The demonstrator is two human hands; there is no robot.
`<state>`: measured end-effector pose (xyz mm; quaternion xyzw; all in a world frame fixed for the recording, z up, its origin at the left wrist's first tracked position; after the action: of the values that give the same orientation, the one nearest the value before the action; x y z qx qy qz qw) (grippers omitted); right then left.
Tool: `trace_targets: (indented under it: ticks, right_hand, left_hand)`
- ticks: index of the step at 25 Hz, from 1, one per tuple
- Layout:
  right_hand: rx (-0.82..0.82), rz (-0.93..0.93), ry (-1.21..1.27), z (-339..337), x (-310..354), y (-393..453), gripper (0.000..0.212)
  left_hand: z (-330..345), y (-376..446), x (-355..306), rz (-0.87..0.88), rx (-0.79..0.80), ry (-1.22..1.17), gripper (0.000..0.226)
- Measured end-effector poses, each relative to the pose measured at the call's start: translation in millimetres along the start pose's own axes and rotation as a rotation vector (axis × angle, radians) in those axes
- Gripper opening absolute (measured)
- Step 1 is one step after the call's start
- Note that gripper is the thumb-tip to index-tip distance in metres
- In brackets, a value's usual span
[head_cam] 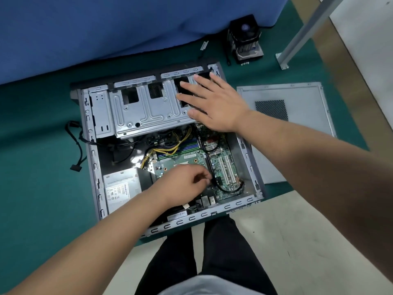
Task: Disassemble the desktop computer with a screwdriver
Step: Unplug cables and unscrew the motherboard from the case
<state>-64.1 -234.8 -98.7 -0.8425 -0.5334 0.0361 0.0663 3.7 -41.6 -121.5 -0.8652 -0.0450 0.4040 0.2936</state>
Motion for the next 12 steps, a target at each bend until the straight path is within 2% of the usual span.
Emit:
trace_targets:
  ticks: [3, 7, 10, 12]
  right_hand:
    - [-0.015, -0.015, -0.002, 6, -1, 1, 0.065]
    - [-0.018, -0.013, -0.004, 5, -1, 0, 0.065]
    - [-0.016, -0.015, -0.008, 4, -1, 0, 0.066]
    - [-0.022, -0.019, -0.001, 4, -2, 1, 0.066]
  left_hand:
    - [17, 23, -14, 0.026, 0.105, 0.060, 0.023]
    - [34, 51, -42, 0.003, 0.163, 0.130, 0.027]
    - [55, 71, -59, -0.108, 0.208, 0.154, 0.033]
    - [68, 82, -64, -0.220, 0.187, 0.106, 0.022]
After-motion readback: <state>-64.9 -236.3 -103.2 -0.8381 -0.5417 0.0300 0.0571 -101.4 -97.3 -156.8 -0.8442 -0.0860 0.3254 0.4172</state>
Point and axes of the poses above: each hand's wrist, its own y-axis towards the middle knuckle, its own z-axis out of the palm, x = y × z, the point moved 4 cm from there along y, towards the middle knuckle, and after that the axes turned 4 degrees about -z, right-handed, at the moved point
